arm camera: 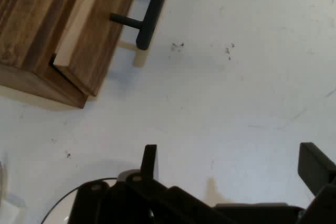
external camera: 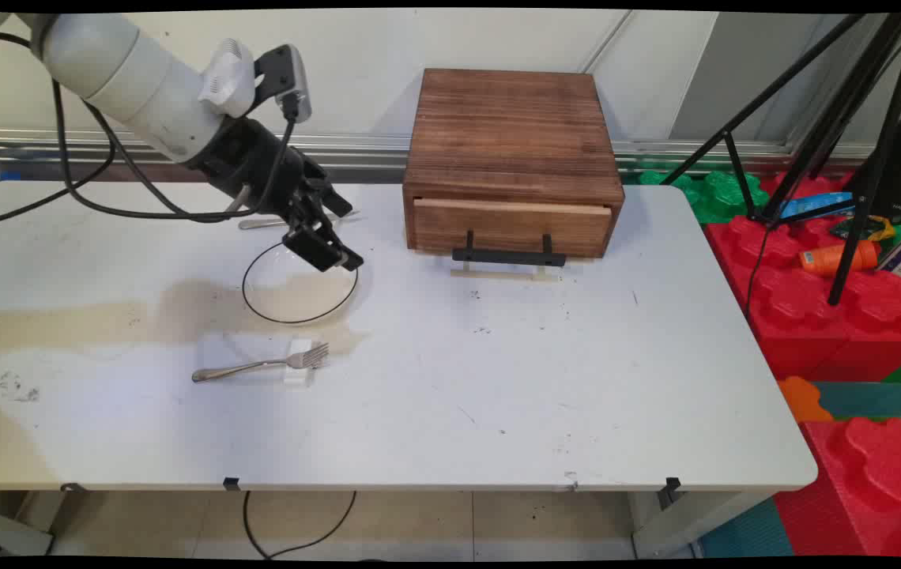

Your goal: Open the drawer

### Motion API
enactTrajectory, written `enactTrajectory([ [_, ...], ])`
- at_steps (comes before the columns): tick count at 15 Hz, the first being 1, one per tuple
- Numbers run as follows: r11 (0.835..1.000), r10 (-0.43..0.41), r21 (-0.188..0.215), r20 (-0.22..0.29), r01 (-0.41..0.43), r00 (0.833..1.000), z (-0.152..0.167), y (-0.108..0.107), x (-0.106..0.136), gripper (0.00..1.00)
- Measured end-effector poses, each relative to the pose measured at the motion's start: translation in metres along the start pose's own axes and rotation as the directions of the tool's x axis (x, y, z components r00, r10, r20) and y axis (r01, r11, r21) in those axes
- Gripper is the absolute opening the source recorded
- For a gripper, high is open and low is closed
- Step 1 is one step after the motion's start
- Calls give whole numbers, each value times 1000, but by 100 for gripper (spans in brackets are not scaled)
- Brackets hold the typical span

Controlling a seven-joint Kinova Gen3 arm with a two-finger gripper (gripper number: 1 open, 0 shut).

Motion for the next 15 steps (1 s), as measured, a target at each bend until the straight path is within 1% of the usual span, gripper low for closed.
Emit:
enactTrajectory([
  [4,999,-24,39,-1,24,1000,9,1,17,100],
  [7,997,-49,68,3,48,999,22,5,39,100],
  [10,995,-54,83,10,53,998,33,7,57,100],
  [13,996,-16,92,36,13,999,55,11,82,100],
  [15,995,4,97,49,-9,999,68,11,95,100],
])
